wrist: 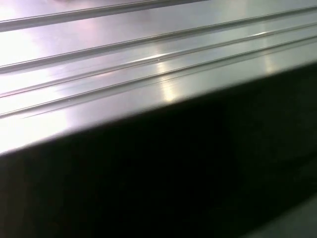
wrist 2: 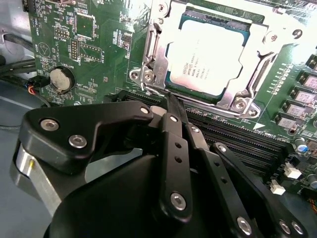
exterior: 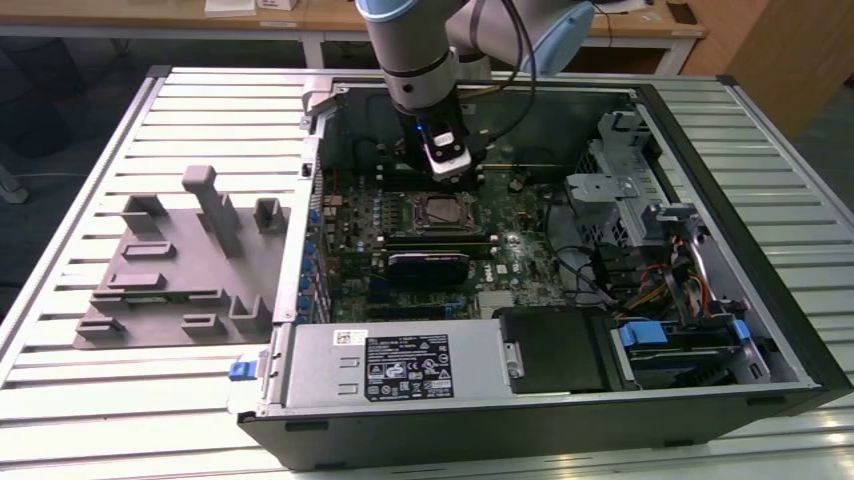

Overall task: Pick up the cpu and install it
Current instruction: 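Install the first cpu locking lever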

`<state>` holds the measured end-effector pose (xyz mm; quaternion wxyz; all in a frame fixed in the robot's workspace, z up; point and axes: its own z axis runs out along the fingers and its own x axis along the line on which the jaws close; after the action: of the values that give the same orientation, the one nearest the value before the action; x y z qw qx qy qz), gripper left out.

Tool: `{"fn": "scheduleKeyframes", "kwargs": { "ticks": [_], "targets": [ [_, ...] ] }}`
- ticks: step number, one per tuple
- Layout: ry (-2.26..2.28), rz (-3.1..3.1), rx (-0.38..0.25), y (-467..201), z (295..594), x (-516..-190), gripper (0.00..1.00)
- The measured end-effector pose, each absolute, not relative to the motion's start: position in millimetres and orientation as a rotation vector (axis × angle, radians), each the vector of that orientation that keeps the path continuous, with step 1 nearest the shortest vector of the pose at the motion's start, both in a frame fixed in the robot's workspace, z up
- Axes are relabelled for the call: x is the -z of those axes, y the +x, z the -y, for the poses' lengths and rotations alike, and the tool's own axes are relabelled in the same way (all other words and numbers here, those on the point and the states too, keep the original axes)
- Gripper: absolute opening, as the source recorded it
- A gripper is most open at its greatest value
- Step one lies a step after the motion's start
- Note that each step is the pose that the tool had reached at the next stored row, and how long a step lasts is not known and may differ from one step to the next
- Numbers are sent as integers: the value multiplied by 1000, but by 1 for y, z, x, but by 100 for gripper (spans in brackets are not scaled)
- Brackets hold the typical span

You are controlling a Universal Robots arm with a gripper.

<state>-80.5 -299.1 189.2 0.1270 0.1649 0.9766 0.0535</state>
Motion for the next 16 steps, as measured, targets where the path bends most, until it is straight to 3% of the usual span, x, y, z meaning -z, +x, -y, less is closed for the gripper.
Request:
{"fn": "scheduleKeyframes", "kwargs": {
  "ticks": [9, 16],
  "targets": [
    [488, -2844, -213, -80, 299, -189, 11],
    [489, -2843, -218, -80, 299, -193, 11]
  ]
}}
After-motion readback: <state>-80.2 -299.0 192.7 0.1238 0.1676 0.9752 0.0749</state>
